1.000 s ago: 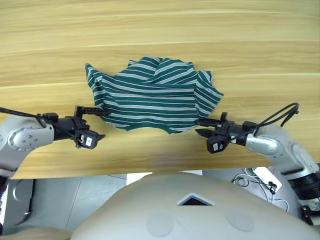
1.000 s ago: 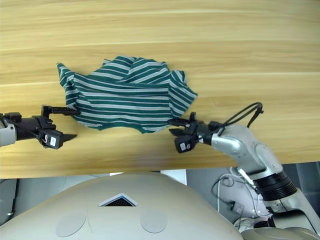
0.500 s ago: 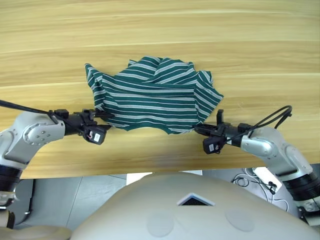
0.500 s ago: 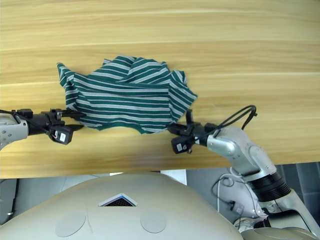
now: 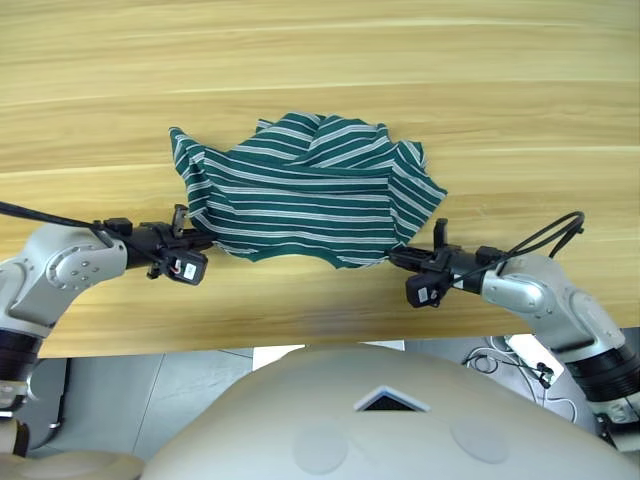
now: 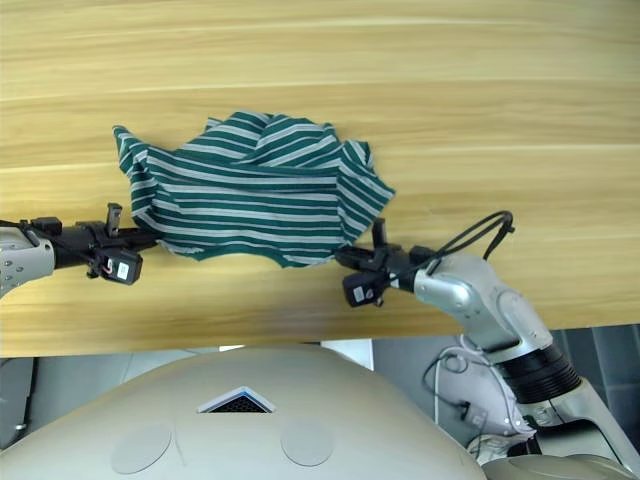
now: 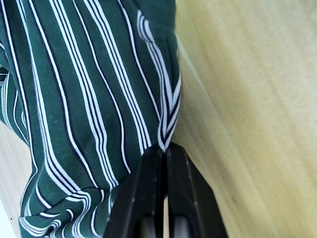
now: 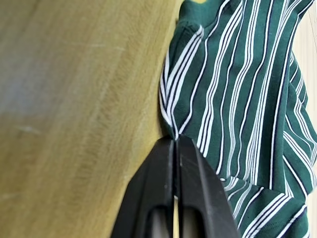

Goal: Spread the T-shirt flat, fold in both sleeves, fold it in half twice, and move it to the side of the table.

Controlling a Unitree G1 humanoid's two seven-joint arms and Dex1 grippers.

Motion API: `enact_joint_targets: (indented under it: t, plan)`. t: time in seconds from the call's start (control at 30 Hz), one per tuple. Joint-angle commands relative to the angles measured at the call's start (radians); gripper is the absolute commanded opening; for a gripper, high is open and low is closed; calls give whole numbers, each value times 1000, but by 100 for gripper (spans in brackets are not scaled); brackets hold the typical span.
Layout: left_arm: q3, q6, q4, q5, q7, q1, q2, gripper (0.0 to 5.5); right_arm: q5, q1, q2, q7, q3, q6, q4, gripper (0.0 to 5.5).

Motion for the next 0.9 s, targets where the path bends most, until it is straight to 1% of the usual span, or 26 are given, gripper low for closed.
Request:
enact_joint_targets:
  t: [0.03, 0.13, 0.17, 0.2, 0.27, 0.3, 0.33, 0.37, 0.43, 0.5, 0.53, 0.57, 0.6, 0.63, 0.67, 0.7, 0.73, 0.77, 0.8, 0.83, 0.87, 0.9]
  plan:
    - [16, -16, -15, -40, 24, -24, -18, 2, -3, 2, -1, -2, -7, 9, 13, 0]
    - [40, -47, -87, -239, 43, -77, -74, 2, 40, -34, 8, -50, -80, 15, 5, 0]
    - [60, -58, -103, -328, 47, -105, -90, 2, 67, -80, 30, -96, -137, 19, 1, 0]
    - [94, -62, -108, -414, 56, -147, -103, 2, 140, -146, 61, -142, -226, 57, -22, 0]
    - [176, -61, -121, -592, 44, -205, -96, 2, 369, -221, 63, -164, -402, 88, -88, 0]
    - [226, -44, -152, -733, 6, -197, -75, 2, 523, -200, 35, -122, -470, 85, -143, 0]
    - [287, -32, -201, -890, -55, -158, -46, 2, 656, -129, -5, -63, -527, 21, -206, 0]
    - [362, -23, -258, -1041, -133, -91, -25, 2, 802, -42, -35, 11, -594, -44, -275, 0]
    - [507, -17, -364, -1254, -284, 42, -28, 2, 1037, 98, -56, 148, -726, -144, -365, 0]
    - [704, 38, -499, -1509, -462, 168, -102, 2, 1345, 227, -27, 337, -891, -217, -451, 0]
    - [803, 83, -555, -1638, -534, 210, -144, 2, 1503, 275, -3, 427, -975, -226, -490, 0]
    - [906, 144, -593, -1768, -592, 243, -185, 2, 1676, 303, 28, 527, -1063, -193, -516, 0]
    - [981, 192, -608, -1850, -637, 272, -213, 2, 1804, 321, 47, 611, -1123, -139, -518, 0]
    - [1022, 213, -604, -1870, -672, 299, -231, 2, 1831, 330, 45, 659, -1130, -109, -492, 0]
    - [971, 163, -525, -1701, -669, 317, -219, 2, 1638, 312, 2, 652, -1027, -121, -385, 0]
    - [893, 102, -426, -1477, -643, 305, -200, 2, 1427, 309, -34, 627, -960, -130, -290, 0]
    - [789, 35, -282, -1163, -580, 247, -172, 2, 1143, 265, -75, 554, -891, -124, -168, 0]
    - [724, -2, -187, -954, -545, 195, -161, 2, 965, 226, -93, 516, -857, -113, -88, 0]
    - [619, -12, -72, -695, -469, 81, -125, 2, 641, 90, -151, 399, -744, -84, 74, 0]
    - [520, -8, 14, -508, -421, -37, -97, 2, 379, -31, -196, 298, -631, -100, 252, 0]
    - [407, 5, 102, -366, -405, -198, -87, 2, 206, -102, -211, 239, -536, -168, 420, 0]
    - [282, 17, 224, -251, -426, -403, -104, 2, 80, -105, -208, 203, -462, -238, 523, 0]
